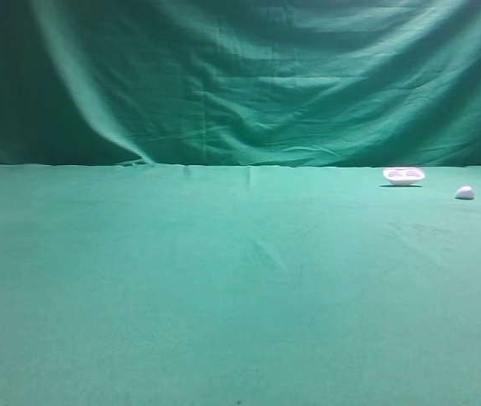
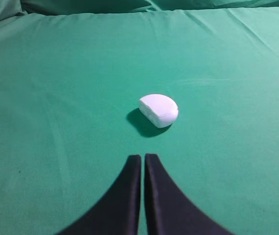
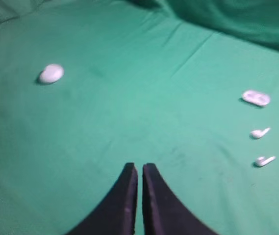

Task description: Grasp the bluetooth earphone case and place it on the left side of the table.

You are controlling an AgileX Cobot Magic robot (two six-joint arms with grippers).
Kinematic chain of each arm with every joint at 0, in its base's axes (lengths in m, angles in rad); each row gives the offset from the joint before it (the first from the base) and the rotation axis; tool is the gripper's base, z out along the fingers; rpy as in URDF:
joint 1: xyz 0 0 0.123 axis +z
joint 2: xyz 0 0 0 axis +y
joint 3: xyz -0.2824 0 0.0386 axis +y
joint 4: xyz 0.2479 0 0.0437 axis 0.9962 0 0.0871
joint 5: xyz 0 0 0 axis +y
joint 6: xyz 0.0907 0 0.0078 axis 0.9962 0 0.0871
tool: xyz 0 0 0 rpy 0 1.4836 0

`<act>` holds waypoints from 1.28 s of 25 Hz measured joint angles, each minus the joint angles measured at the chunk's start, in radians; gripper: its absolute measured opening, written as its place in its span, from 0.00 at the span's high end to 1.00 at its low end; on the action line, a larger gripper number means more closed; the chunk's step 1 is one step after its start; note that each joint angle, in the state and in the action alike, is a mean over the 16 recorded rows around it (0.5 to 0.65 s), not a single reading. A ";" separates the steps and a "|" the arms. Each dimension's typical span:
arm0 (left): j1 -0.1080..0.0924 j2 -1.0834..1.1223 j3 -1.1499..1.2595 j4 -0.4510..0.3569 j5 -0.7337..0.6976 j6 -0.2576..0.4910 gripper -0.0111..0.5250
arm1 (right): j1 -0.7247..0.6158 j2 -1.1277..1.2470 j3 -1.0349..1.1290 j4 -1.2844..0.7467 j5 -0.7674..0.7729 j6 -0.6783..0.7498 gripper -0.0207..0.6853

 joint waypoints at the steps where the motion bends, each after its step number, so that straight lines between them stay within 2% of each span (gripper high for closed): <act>1: 0.000 0.000 0.000 0.000 0.000 0.000 0.98 | -0.033 -0.018 0.043 0.005 -0.046 -0.005 0.97; 7: 0.000 0.000 0.000 0.000 0.000 0.000 0.98 | -0.222 -0.153 0.299 0.040 -0.258 -0.007 0.97; 14: 0.000 0.000 0.000 0.000 0.000 0.000 0.98 | -0.353 -0.280 0.507 0.084 -0.343 0.003 0.97; 21: 0.000 0.000 0.000 0.000 0.000 0.000 0.98 | -0.389 -0.316 0.590 0.100 -0.357 0.004 0.97; 32: 0.000 0.000 0.000 0.000 0.000 0.000 0.98 | -0.390 -0.317 0.599 0.105 -0.347 0.004 0.97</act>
